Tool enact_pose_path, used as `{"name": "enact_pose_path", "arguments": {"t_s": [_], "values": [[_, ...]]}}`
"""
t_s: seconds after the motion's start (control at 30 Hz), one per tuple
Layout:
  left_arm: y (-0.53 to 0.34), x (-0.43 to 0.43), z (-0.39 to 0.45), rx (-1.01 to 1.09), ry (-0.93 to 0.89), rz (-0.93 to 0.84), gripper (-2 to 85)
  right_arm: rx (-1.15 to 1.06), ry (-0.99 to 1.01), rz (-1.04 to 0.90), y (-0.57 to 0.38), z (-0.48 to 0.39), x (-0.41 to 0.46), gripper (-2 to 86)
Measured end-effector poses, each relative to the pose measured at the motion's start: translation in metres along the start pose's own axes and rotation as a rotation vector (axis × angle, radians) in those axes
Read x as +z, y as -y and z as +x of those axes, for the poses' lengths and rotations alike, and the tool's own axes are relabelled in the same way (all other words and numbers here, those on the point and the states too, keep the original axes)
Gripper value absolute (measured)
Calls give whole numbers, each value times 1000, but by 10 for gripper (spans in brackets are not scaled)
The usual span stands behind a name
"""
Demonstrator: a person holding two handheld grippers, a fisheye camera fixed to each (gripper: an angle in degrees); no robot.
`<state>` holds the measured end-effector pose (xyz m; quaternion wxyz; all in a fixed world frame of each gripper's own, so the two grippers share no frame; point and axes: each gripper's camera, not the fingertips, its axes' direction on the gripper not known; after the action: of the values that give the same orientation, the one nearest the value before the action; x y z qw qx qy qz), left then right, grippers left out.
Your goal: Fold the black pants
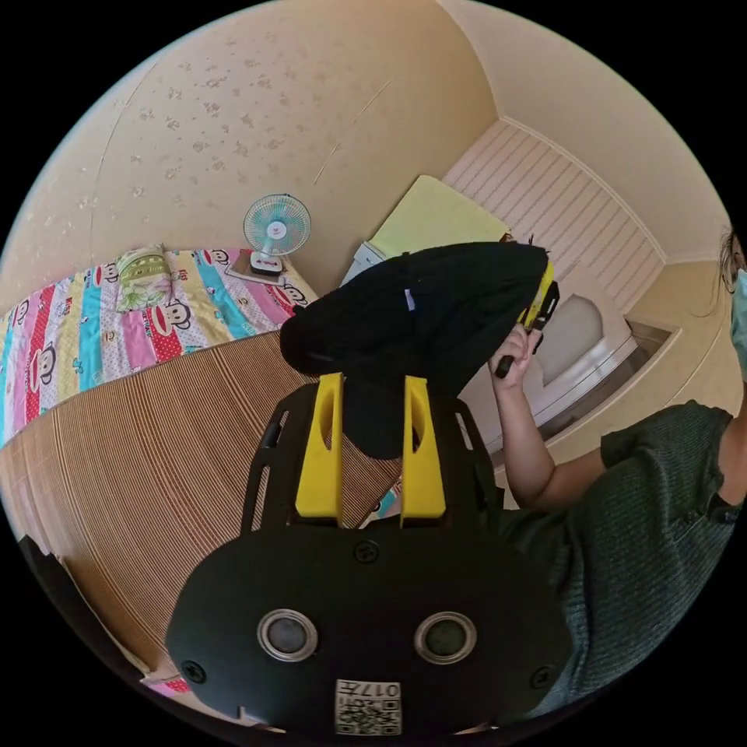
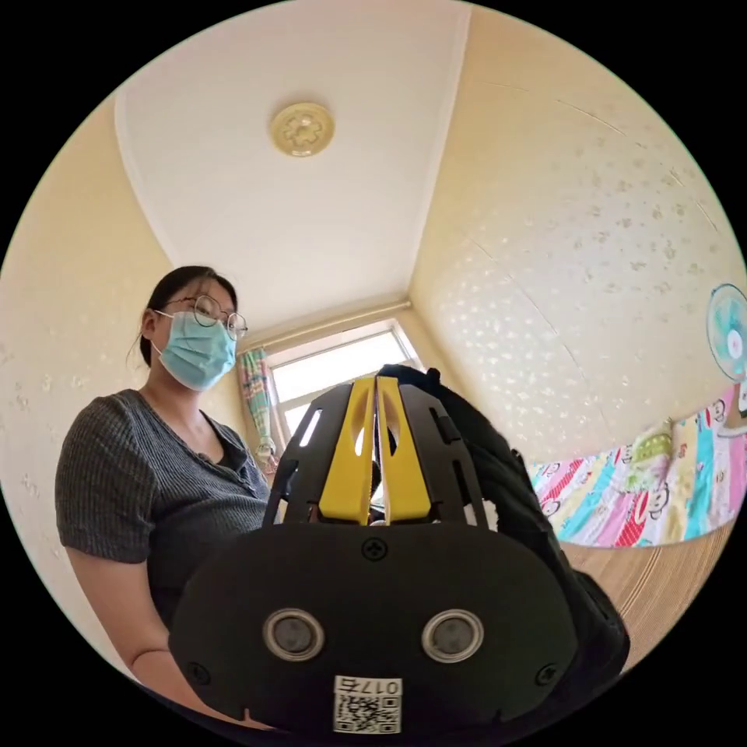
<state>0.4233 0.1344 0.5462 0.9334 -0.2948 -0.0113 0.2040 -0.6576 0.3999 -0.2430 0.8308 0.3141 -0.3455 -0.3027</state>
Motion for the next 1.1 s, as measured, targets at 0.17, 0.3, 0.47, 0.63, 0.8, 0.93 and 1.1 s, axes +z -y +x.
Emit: {"name": "enact_pose_path", "arguments": {"t_s": [0.17, 0.3, 0.47, 0.63, 0.8, 0.93, 1.1], "values": [[-31, -54, 0, 87, -130, 51, 118, -171, 1, -48, 10, -25, 77, -2], [-55, -117, 0, 146, -207, 166, 124, -250, 58, 90, 10, -30, 119, 0], [-67, -174, -50, -29, -100, 176, 115, -340, -512, -296, -58, 19, 210, 4], [-95, -215, -73, -105, -25, 183, 113, -7, -805, -781, -233, 173, 269, 16], [-138, -251, -95, -242, 30, 150, 112, 243, -962, -1353, -505, 311, 309, 77], [-173, -286, -109, -361, 43, 134, 112, 400, -893, -1585, -664, 368, 330, 107], [-207, -325, -113, -484, 110, 117, 112, 157, -980, -1914, -851, 394, 386, 167]]}}
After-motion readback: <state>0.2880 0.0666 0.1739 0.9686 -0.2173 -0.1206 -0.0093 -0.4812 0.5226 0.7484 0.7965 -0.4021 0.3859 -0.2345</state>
